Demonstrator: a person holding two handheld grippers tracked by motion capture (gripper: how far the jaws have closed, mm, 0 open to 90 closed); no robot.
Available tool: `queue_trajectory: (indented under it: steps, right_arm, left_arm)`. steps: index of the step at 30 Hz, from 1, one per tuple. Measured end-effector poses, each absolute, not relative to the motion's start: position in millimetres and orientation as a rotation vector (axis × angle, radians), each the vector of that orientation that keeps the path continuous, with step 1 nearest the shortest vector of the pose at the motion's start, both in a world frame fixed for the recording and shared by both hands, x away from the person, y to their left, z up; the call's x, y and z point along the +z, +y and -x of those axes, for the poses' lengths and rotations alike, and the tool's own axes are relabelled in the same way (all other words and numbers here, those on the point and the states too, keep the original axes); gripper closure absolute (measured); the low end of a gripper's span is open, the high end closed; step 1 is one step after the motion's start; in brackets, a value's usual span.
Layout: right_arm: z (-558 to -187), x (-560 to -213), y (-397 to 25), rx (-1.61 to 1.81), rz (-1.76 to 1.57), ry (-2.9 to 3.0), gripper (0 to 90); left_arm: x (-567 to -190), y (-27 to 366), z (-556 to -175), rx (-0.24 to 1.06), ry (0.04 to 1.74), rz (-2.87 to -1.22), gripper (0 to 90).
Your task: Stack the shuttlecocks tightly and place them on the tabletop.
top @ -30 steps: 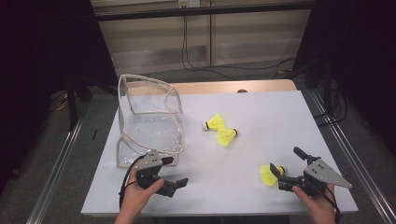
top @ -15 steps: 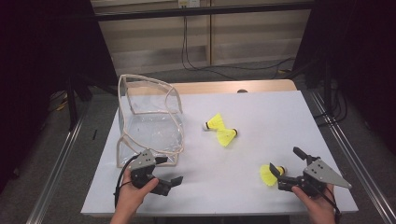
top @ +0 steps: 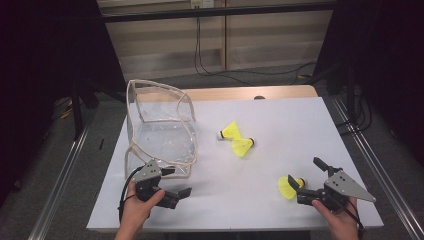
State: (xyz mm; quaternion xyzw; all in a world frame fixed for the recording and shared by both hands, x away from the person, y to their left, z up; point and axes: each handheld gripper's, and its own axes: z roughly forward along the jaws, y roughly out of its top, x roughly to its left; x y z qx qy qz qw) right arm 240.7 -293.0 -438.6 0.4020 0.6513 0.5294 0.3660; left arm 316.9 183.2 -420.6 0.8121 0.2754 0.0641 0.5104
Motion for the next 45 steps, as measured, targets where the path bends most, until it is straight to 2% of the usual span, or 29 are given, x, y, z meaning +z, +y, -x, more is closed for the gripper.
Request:
queue_trajectory:
  steps: [45]
  right_arm:
    - [-243, -437, -297, 1.35, -1.054, 1.679, 2.2]
  left_arm:
    - [-426, 218, -324, 0.202, 0.729, -1.902, 3.3]
